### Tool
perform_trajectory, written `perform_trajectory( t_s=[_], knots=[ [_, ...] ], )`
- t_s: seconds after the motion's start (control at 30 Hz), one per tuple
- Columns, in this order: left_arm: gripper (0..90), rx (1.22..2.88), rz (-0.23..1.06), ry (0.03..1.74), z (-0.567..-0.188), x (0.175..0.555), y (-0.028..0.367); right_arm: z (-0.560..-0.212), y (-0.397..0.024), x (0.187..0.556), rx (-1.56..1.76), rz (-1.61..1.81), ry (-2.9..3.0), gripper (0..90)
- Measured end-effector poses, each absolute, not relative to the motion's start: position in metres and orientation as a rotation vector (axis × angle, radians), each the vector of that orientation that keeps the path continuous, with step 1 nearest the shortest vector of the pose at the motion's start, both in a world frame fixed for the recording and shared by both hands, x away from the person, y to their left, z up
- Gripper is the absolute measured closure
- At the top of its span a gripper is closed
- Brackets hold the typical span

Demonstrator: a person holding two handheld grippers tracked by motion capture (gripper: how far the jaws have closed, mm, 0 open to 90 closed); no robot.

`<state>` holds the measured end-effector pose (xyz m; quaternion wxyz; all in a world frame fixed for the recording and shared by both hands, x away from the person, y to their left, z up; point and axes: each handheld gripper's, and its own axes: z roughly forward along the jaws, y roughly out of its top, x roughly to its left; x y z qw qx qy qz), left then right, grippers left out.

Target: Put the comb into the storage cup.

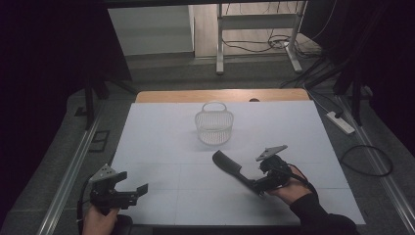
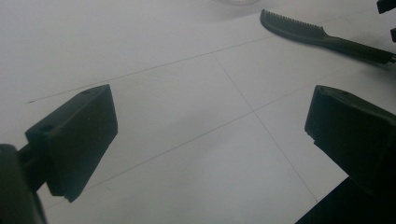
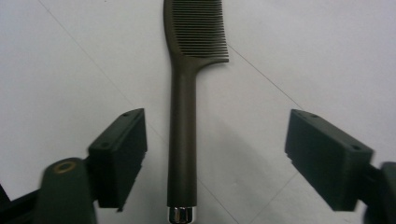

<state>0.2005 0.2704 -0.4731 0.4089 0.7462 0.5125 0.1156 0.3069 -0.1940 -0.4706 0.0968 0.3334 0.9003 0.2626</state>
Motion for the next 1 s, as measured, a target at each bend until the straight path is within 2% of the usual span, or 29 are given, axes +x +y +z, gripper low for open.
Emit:
perform_trajectory(
  t_s=[0.5,1.0],
  knots=[
    [3.2,1.877,0.288,1.295,-0.473,0.201,0.27,-0.47,-0.185,0.311,0.976,0.8,2.671,0.1],
    [3.2,1.878,0.287,1.292,-0.473,0.201,0.27,-0.476,-0.171,0.316,0.942,0.725,2.698,0.0]
  ],
)
